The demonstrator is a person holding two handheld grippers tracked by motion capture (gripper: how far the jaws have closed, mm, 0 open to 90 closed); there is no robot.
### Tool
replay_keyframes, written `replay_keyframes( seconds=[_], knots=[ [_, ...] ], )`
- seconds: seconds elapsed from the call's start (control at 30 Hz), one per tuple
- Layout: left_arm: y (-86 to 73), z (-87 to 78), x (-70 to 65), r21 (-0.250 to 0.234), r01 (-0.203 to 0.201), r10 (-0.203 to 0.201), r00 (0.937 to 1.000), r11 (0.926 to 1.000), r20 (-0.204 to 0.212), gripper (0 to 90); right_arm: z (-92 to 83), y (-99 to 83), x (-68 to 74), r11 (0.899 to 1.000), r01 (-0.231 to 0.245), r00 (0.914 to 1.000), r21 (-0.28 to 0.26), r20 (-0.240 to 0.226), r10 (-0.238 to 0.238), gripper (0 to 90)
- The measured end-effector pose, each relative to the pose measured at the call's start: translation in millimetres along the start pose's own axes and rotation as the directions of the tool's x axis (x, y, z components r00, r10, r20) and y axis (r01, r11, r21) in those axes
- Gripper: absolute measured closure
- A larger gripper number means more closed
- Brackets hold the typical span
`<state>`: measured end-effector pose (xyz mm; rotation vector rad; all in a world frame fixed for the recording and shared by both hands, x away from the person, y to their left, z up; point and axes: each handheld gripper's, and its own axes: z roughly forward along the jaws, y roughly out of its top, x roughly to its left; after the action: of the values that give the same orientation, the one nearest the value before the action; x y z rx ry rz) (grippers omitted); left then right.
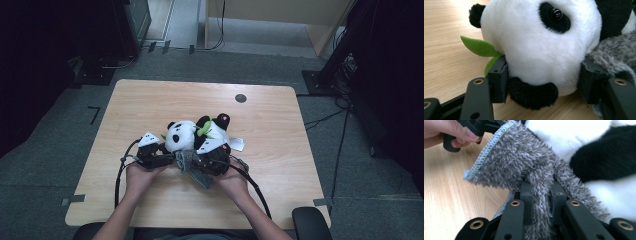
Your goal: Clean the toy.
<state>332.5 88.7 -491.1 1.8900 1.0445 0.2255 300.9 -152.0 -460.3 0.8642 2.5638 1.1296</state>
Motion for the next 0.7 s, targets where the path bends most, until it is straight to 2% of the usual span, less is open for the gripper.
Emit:
replay_keyframes(
  seconds=[0.33,0.7],
  knots=[
    [0.2,-0.3,1.3,0.006,-0.001,0.001,1.0,1.0,0.008,36.4,-25.1,-22.3,-2.0,0.999,-0.032,0.9988,-0.03,0.036,0.033,77.9],
    [0.7,-0.1,3.1,0.009,-0.003,0.003,0.9998,1.0,0.02,35.8,-59.5,-51.1,-16.6,0.995,-0.084,0.9934,-0.045,0.075,0.087,77.7]
  ],
)
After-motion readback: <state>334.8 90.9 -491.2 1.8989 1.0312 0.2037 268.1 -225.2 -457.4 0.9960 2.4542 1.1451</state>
